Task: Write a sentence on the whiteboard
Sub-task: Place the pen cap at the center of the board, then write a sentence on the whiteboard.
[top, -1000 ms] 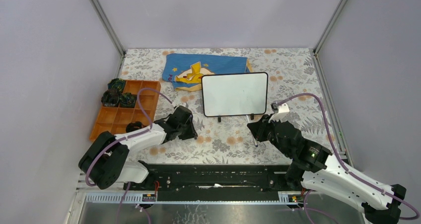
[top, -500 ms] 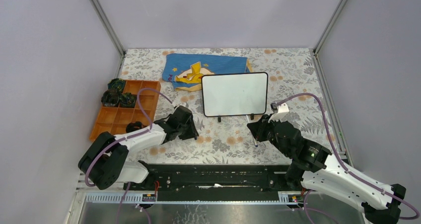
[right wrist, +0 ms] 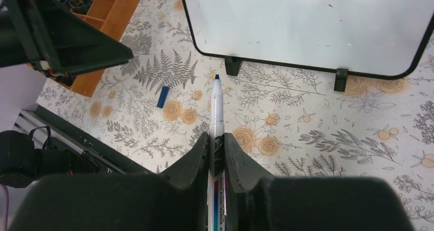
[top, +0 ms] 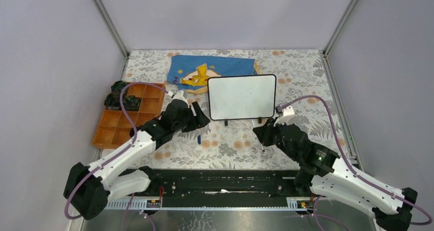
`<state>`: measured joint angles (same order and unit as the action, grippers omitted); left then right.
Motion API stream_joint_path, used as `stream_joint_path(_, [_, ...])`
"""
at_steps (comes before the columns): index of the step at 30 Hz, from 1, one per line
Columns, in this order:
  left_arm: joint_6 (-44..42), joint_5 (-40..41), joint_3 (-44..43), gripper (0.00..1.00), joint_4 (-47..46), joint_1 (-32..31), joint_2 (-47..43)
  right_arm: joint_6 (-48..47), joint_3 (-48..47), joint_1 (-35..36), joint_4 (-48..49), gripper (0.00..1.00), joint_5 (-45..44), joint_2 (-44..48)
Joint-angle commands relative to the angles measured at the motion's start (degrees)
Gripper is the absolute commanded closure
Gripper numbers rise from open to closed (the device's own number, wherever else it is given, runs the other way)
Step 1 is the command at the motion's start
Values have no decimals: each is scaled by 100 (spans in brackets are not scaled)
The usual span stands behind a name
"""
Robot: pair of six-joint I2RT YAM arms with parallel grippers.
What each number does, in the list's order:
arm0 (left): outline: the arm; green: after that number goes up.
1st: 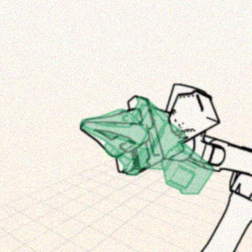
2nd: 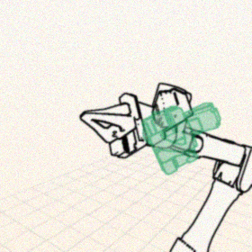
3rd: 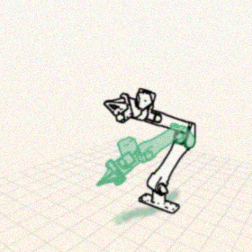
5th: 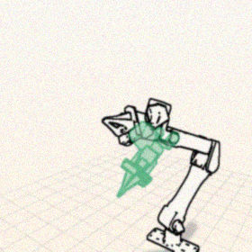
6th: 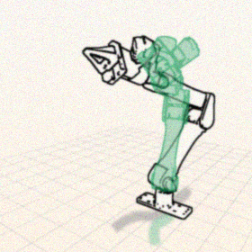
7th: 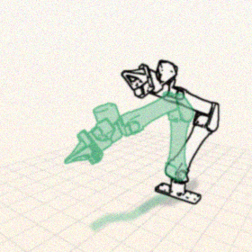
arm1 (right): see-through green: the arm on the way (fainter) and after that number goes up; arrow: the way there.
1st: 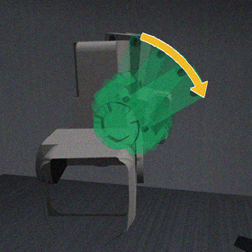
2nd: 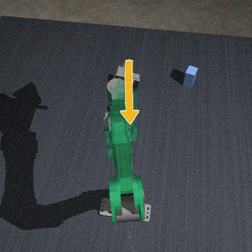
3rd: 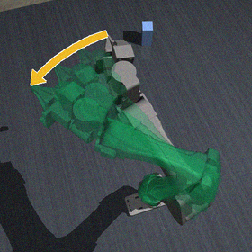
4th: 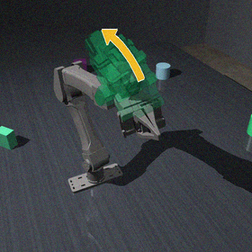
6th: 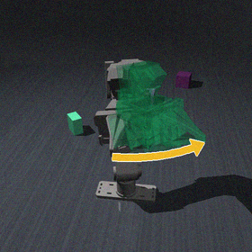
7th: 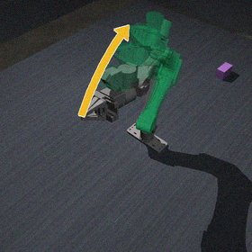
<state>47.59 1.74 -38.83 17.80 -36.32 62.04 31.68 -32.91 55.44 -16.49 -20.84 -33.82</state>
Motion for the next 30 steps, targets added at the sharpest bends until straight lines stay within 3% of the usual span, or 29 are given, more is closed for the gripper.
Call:
stream_joint_path(1, [-107,-104,-204,24,-3,-4,-479,-276,-285,14,472,100,323,-21])
stream_joint_path(7, [-142,-1023,164,22,-1167,-6,-1198,-365,-355,18,755,100,911,-38])
stream_joint_path(15, [864,-2942,999,19,-4627,-7,-1885,-88,-212,19,2433,100,2491,-116])
stream_joint_path(30, [1058,-3780,871,20,-5371,-44,-1801,620,-410,15,4141,100,3668,-1093])
